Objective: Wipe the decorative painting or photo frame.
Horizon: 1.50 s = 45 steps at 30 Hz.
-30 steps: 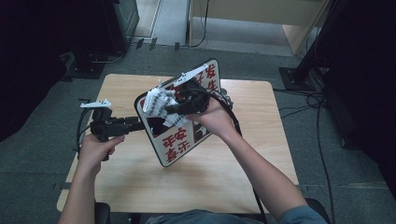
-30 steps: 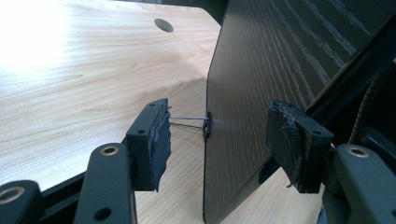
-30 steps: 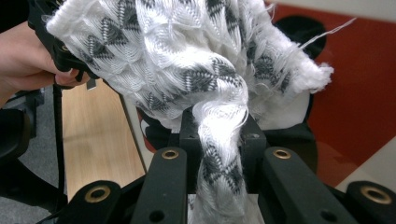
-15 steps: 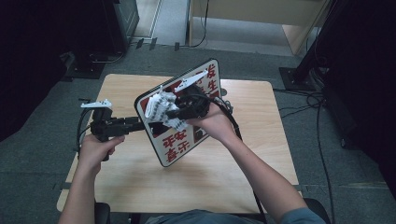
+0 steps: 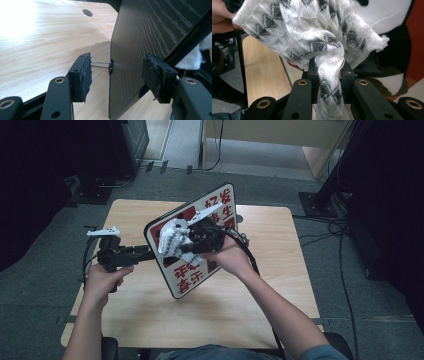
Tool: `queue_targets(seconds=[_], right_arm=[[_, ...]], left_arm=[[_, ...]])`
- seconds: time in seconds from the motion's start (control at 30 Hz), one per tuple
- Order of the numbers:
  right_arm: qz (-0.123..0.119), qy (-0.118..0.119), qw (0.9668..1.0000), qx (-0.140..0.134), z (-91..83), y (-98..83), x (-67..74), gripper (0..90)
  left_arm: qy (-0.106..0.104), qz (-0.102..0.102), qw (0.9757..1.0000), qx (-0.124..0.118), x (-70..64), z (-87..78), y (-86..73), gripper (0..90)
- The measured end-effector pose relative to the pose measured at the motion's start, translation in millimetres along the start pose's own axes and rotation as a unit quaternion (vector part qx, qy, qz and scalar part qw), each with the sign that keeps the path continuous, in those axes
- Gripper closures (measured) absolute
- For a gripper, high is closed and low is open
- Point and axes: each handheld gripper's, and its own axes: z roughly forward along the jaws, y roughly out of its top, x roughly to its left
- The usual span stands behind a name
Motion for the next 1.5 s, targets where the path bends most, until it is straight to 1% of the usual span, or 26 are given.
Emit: queue_targets(seconds=[0.87,1.03,1.5], right_arm=[[0.017,0.015,0.9997,0.01,18.0,-27.8,-4.5,77.4],[0.023,0.016,0.9995,0.014,21.0,-32.8,-4.7,77.4],[0.027,0.019,0.9993,0.019,29.0,-45.1,-5.6,77.5]], left_arm=[[-0.001,0.002,1.0,0.001,-0.7,0.2,-0.3,42.8],[-0.001,0.002,1.0,0.001,-0.9,0.3,-0.3,42.9],[-0.001,0.003,1.0,0.001,-1.6,0.1,-0.3,43.7]])
